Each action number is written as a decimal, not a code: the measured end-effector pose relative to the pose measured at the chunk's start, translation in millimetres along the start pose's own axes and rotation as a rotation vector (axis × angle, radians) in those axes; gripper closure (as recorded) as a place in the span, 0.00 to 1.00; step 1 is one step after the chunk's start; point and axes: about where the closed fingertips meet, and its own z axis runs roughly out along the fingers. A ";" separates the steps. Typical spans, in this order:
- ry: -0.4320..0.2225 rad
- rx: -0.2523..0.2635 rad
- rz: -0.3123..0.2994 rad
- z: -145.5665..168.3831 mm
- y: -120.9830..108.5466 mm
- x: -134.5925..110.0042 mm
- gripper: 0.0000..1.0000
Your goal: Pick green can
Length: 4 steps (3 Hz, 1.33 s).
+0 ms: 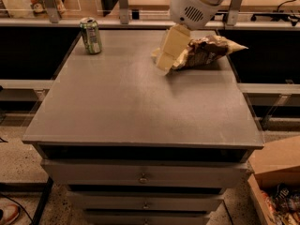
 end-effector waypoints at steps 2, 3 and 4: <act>-0.196 0.087 0.035 50.4 -83.9 -72.0 0.00; -0.269 0.097 0.075 81.6 -118.6 -104.1 0.00; -0.310 0.128 0.179 116.0 -144.8 -122.7 0.00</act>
Offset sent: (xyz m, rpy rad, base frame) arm 0.1729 0.1042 0.0243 0.3122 -0.1664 -0.0455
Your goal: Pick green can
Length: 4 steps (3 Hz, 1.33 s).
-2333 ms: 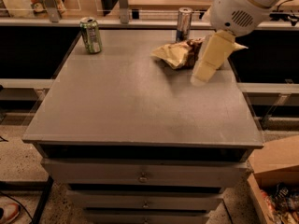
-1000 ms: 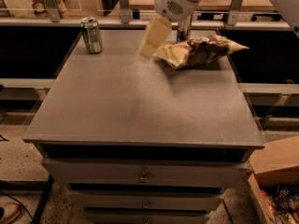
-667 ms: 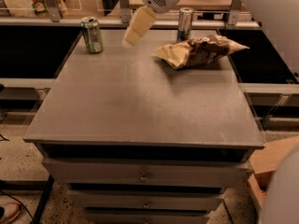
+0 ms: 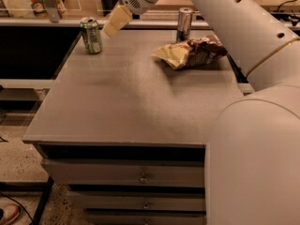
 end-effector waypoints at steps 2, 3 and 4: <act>-0.064 -0.001 0.001 27.8 -2.5 -12.5 0.00; -0.142 0.014 -0.010 72.0 -9.9 -33.4 0.00; -0.187 0.026 -0.010 107.5 -11.8 -42.4 0.00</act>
Offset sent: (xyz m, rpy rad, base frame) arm 0.0500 0.0647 -0.0183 0.1739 -0.0883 0.0392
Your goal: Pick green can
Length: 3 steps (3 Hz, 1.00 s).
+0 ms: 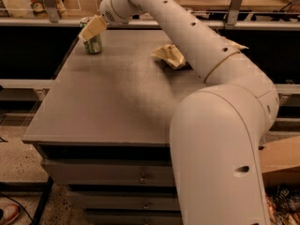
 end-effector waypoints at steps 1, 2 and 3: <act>-0.023 -0.003 0.021 24.8 1.6 5.1 0.00; -0.047 -0.010 0.053 43.4 2.3 12.2 0.00; -0.081 -0.015 0.075 59.6 3.2 14.2 0.00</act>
Offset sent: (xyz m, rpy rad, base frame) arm 0.0322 0.0294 -0.0447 0.1161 0.0338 -0.0179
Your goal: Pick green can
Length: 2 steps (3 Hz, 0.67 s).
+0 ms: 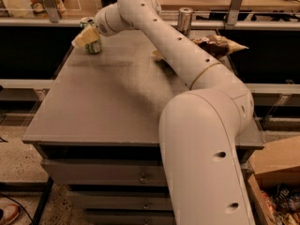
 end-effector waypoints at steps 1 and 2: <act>-0.028 -0.008 0.023 13.5 0.6 2.4 0.00; -0.049 -0.016 0.048 22.7 0.1 4.8 0.18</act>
Offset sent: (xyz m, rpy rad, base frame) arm 0.0197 0.0144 -0.0150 0.1061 0.0279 -0.0048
